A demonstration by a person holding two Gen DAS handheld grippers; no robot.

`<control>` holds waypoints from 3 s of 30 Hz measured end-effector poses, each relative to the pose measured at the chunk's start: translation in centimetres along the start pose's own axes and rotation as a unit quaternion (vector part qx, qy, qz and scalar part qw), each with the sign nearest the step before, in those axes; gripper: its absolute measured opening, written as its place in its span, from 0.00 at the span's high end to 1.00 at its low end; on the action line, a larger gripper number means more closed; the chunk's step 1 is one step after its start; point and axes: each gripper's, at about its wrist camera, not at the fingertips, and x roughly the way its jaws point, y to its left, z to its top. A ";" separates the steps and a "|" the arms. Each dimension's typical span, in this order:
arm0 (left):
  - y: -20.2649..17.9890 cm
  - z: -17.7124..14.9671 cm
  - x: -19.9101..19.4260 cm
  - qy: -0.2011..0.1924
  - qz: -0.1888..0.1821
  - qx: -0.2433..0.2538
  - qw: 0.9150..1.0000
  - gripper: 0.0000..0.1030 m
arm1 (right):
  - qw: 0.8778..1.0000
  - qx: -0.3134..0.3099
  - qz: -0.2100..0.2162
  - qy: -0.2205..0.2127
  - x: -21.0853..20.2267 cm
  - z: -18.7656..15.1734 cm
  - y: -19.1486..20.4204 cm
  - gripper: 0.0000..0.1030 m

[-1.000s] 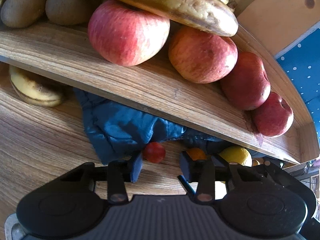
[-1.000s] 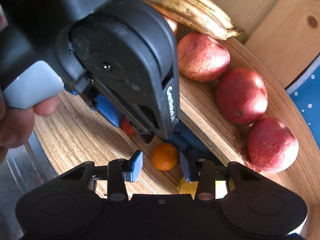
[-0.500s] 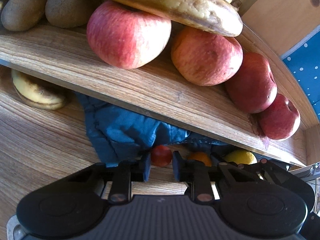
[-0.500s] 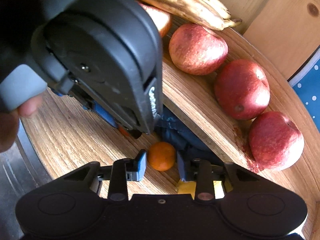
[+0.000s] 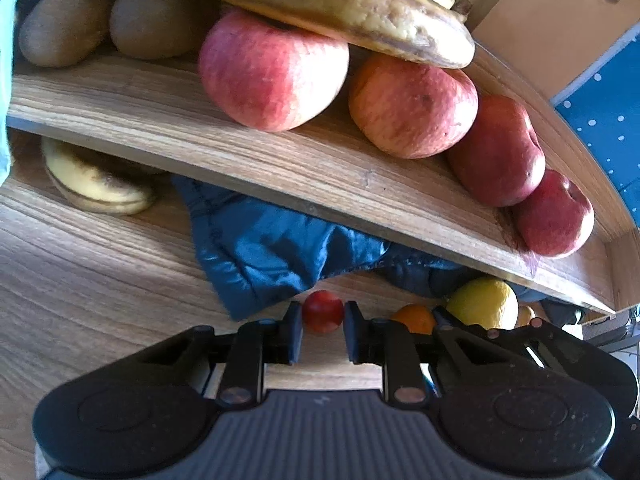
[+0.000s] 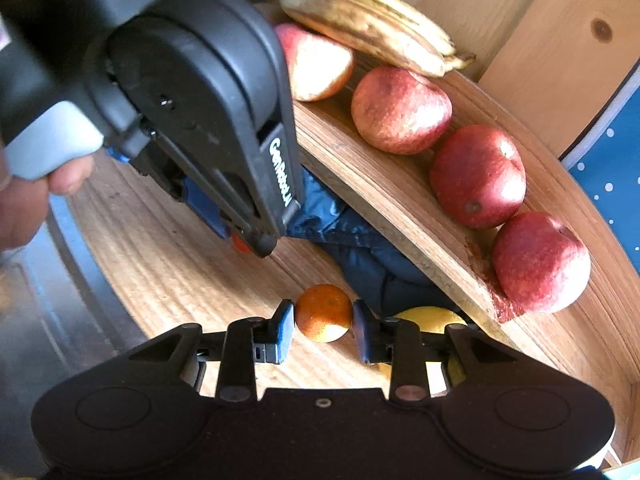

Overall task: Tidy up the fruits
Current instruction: 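Carry the cherry tomato with the left tool while the right tool carries the small orange to the tray, then open the left tool to drop the tomato while the right tool releases the small orange onto the tray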

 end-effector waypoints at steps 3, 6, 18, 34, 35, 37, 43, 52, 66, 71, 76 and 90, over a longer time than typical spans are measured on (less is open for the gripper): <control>0.4 -0.3 -0.8 -0.004 0.001 0.005 1.000 0.77 | 1.000 -0.001 -0.002 -0.005 -0.8 -0.4 0.3 0.68; 0.9 -0.5 -1.8 -0.007 -0.001 0.008 1.000 0.77 | 1.000 0.001 -0.005 -0.010 -1.7 -0.7 0.7 0.68; 2.0 -2.4 -5.0 -0.018 -0.006 0.033 0.999 0.77 | 1.000 0.005 -0.009 -0.027 -5.7 -0.6 3.9 0.68; 4.9 -6.6 -8.6 -0.004 -0.015 0.069 0.998 0.77 | 1.000 0.019 0.004 -0.014 -10.1 -2.2 10.2 0.68; 5.0 -6.9 -8.8 -0.004 -0.015 0.071 0.997 0.77 | 1.000 0.020 0.005 -0.013 -10.4 -2.4 10.5 0.68; 5.4 -7.3 -9.2 -0.002 -0.017 0.075 0.997 0.77 | 1.000 0.021 0.008 -0.010 -10.8 -2.7 11.2 0.68; 6.2 -8.6 -10.2 0.004 -0.020 0.090 0.996 0.77 | 0.999 0.031 0.017 0.001 -11.6 -3.4 13.0 0.68; 7.4 -10.6 -11.0 0.012 -0.028 0.115 0.993 0.77 | 0.999 0.049 0.020 0.013 -12.6 -4.2 14.8 0.68; 7.1 -12.2 -11.6 0.019 -0.033 0.157 0.987 0.77 | 0.997 0.073 0.014 0.028 -13.8 -5.2 16.8 0.68; 7.0 -12.6 -11.7 0.023 -0.034 0.171 0.984 0.77 | 0.996 0.083 0.010 0.032 -14.1 -5.5 17.4 0.68; 6.8 -12.9 -11.7 0.029 -0.033 0.184 0.982 0.77 | 0.995 0.093 0.005 0.037 -14.2 -5.6 17.7 0.68; 6.9 -13.3 -11.8 0.034 -0.035 0.206 0.977 0.77 | 0.993 0.113 -0.010 0.043 -14.6 -5.8 18.3 0.68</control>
